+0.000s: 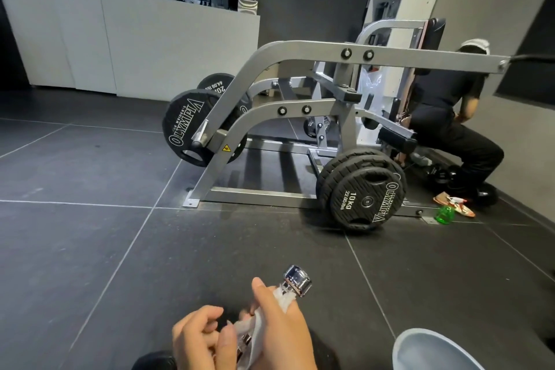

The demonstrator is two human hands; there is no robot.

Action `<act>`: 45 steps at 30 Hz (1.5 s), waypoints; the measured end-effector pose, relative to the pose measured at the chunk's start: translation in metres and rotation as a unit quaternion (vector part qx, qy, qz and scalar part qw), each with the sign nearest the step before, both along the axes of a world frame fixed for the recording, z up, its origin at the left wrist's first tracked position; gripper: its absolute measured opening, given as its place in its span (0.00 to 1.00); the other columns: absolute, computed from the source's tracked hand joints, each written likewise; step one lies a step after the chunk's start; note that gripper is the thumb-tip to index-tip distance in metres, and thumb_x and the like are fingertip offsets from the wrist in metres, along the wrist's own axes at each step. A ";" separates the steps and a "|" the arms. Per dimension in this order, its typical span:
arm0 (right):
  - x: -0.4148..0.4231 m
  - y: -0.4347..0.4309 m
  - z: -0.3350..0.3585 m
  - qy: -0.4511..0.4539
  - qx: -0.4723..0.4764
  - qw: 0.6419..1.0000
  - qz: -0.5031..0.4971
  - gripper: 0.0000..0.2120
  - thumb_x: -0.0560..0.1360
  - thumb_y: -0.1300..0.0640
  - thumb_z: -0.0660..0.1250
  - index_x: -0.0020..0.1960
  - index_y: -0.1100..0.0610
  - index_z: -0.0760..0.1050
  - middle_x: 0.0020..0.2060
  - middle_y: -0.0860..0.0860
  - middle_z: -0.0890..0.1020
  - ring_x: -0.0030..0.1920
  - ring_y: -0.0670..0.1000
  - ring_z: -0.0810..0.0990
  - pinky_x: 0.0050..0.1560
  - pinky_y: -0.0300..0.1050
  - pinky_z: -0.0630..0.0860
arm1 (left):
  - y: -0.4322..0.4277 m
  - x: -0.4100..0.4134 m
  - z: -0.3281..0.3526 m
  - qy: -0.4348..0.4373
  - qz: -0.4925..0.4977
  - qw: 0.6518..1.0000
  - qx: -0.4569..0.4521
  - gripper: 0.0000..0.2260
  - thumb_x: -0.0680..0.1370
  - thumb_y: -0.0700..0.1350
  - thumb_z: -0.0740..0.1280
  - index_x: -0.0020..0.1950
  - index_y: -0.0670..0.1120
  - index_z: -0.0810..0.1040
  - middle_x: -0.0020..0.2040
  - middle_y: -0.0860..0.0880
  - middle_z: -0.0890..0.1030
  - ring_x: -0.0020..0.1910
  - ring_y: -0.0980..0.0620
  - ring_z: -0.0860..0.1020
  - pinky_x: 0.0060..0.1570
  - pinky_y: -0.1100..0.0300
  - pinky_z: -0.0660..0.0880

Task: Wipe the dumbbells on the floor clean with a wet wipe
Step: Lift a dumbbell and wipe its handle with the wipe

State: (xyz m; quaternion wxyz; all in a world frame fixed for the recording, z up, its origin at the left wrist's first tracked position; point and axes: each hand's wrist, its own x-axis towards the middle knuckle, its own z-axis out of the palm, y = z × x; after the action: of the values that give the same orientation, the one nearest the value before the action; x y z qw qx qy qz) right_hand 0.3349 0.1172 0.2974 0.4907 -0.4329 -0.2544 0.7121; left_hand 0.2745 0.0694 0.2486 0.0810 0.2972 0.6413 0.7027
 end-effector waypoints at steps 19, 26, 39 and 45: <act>-0.003 0.032 0.058 0.220 -0.006 0.973 0.064 0.21 0.69 0.57 0.73 0.31 0.52 0.60 0.26 0.49 0.57 0.27 0.48 0.58 0.30 0.41 0.62 | 0.004 -0.026 0.099 0.169 -0.184 0.964 -0.095 0.09 0.83 0.61 0.51 0.59 0.62 0.63 0.51 0.53 0.73 0.40 0.54 0.78 0.42 0.54 0.77; 0.001 0.038 0.057 0.250 -0.037 0.966 0.062 0.17 0.74 0.55 0.73 0.35 0.52 0.66 0.30 0.48 0.66 0.30 0.47 0.68 0.39 0.40 0.73 | 0.005 -0.031 0.099 0.353 -0.187 0.913 -0.080 0.08 0.84 0.57 0.53 0.64 0.62 0.62 0.58 0.56 0.65 0.45 0.53 0.77 0.42 0.52 0.75; 0.025 0.025 0.087 0.379 0.051 0.895 0.231 0.33 0.77 0.49 0.53 0.76 0.67 0.65 0.72 0.64 0.73 0.73 0.65 0.71 0.78 0.62 0.57 | 0.013 -0.025 0.133 -0.447 -0.235 0.863 -0.023 0.14 0.85 0.51 0.60 0.56 0.39 0.70 0.29 0.40 0.77 0.22 0.48 0.70 0.18 0.64 0.61; 0.029 0.031 0.077 0.386 0.062 0.886 0.247 0.32 0.79 0.48 0.49 0.73 0.68 0.70 0.74 0.66 0.70 0.76 0.63 0.67 0.80 0.62 0.51 | 0.013 -0.017 0.130 -0.356 -0.235 0.905 -0.005 0.05 0.84 0.41 0.63 0.51 0.39 0.71 0.29 0.42 0.76 0.24 0.47 0.71 0.20 0.61 0.63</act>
State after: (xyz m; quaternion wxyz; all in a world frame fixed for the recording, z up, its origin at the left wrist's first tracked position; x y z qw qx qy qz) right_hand 0.3637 0.1482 0.3746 0.3842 -0.0151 -0.1872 0.9040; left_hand 0.2573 0.0824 0.3783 0.4680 0.1689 0.4848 0.7194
